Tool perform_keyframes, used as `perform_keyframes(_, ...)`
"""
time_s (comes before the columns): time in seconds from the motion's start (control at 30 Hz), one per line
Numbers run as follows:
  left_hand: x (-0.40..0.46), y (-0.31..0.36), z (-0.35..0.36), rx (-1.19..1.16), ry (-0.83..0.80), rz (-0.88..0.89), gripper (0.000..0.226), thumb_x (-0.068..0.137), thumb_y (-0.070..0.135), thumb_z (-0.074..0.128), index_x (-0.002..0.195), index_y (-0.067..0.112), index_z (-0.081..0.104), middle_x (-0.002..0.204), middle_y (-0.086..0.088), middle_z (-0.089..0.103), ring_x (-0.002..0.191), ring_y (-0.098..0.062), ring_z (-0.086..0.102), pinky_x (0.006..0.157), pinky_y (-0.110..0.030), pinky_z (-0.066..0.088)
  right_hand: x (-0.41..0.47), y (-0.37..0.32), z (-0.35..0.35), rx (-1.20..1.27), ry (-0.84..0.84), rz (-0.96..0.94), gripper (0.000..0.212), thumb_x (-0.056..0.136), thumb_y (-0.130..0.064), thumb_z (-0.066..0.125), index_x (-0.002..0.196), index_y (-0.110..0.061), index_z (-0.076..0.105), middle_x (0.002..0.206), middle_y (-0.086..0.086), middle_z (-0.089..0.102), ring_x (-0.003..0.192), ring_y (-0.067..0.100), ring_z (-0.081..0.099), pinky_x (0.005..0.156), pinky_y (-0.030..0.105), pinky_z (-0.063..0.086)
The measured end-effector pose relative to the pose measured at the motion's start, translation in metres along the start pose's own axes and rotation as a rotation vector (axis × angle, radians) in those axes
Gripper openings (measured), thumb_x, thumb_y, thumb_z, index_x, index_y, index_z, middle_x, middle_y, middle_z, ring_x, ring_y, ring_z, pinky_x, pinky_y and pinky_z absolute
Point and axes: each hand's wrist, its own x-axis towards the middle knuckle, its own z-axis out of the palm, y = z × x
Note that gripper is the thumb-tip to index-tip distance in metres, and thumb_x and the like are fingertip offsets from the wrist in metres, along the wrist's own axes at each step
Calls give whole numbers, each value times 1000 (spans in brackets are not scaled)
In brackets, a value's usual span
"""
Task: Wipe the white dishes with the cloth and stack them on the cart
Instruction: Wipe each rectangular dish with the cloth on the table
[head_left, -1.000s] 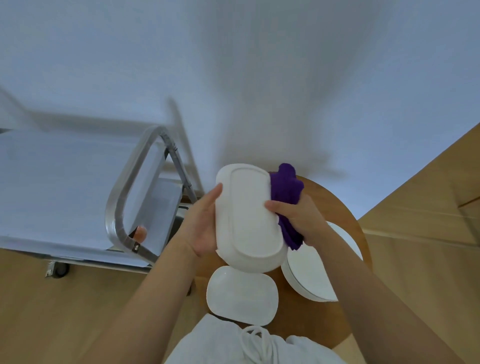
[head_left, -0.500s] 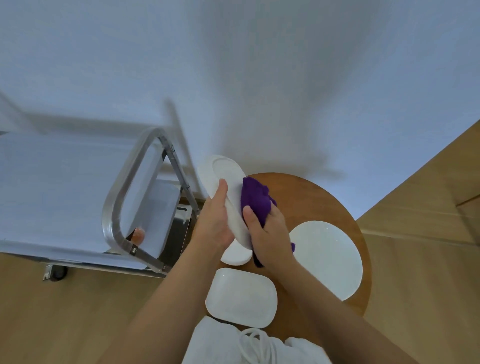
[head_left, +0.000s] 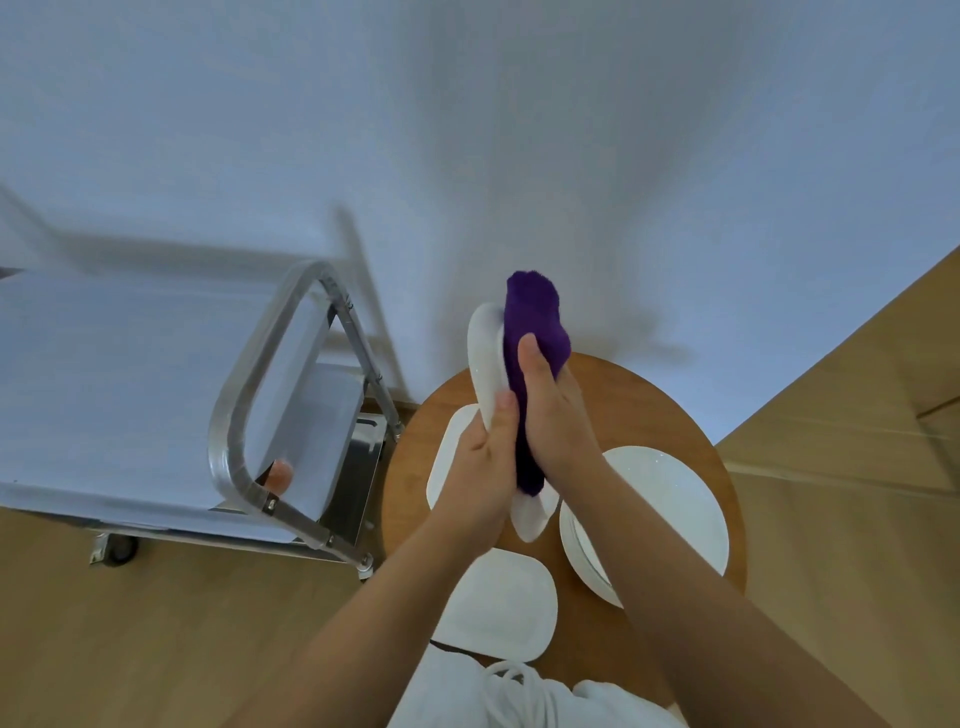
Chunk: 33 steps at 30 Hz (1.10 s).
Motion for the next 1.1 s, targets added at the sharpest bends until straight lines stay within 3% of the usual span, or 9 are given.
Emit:
perform_keyframes(0.2, -2, 13, -7, 21, -32, 3, 32, 75, 69, 38, 95, 46, 50, 81, 19, 69, 81, -7, 68, 62, -18, 55, 24, -4, -13, -134, 34, -16, 41, 90, -59, 41, 115, -28, 51, 102, -6, 63, 97, 15, 60, 89, 38, 49)
perform_keyframes(0.33, 9, 31, -24, 17, 1, 46, 56, 60, 85, 38, 96, 46, 56, 81, 19, 71, 81, -6, 70, 65, -25, 56, 17, 15, -21, -62, -6, 134, 35, 84, -57, 54, 100, -26, 57, 88, -4, 68, 83, 14, 65, 69, 28, 51)
perform_keyframes(0.43, 26, 40, -43, -133, -61, -106, 61, 71, 65, 48, 116, 26, 62, 97, 1, 75, 92, -22, 71, 75, -39, 58, 11, 24, -34, 129, -161, 230, 28, 83, -41, 66, 104, -24, 60, 92, -5, 72, 86, 16, 69, 66, 27, 55)
perform_keyframes(0.6, 37, 40, -59, -140, -86, -253, 39, 80, 52, 58, 101, 24, 75, 100, -5, 75, 86, -23, 73, 62, -35, 59, -3, 35, -47, 420, -218, 317, 45, 71, -28, 75, 111, -15, 61, 104, 10, 70, 93, 29, 68, 69, 37, 56)
perform_keyframes(0.73, 48, 21, -49, 322, 265, -43, 64, 92, 46, 55, 148, 24, 32, 146, -6, 46, 129, -24, 49, 100, -42, 46, -9, 40, -42, 269, 67, 140, 24, 73, -19, 77, 90, -22, 60, 78, -8, 72, 74, 13, 70, 57, 22, 54)
perform_keyframes(0.8, 47, 20, -47, 190, 256, -110, 72, 90, 56, 52, 150, 27, 26, 151, -5, 37, 137, -29, 38, 107, -52, 37, -12, 41, -38, -40, 194, -59, 24, 73, -22, 78, 75, -27, 55, 63, -14, 65, 63, 2, 64, 52, 12, 49)
perform_keyframes(0.93, 51, 34, -58, -376, 13, -436, 104, 62, 83, 51, 137, 11, 43, 134, -16, 54, 119, -43, 53, 94, -63, 42, -19, 50, -37, -671, 217, -776, 18, 72, -24, 74, 65, -13, 62, 57, -7, 59, 49, 4, 53, 48, 12, 44)
perform_keyframes(1.0, 53, 39, -66, -513, -3, -512, 93, 62, 72, 62, 125, 5, 48, 123, -24, 60, 110, -48, 56, 91, -67, 43, -19, 55, -36, -857, 221, -971, 15, 70, -18, 71, 66, -4, 65, 57, 4, 61, 48, 15, 56, 44, 23, 48)
perform_keyframes(1.1, 49, 42, -67, -581, 28, -522, 35, 84, 33, 61, 106, 6, 53, 90, -25, 72, 92, -44, 63, 71, -60, 53, -18, 61, -36, -901, 172, -1054, 14, 67, -13, 72, 65, -3, 62, 56, 6, 59, 48, 17, 55, 42, 26, 46)
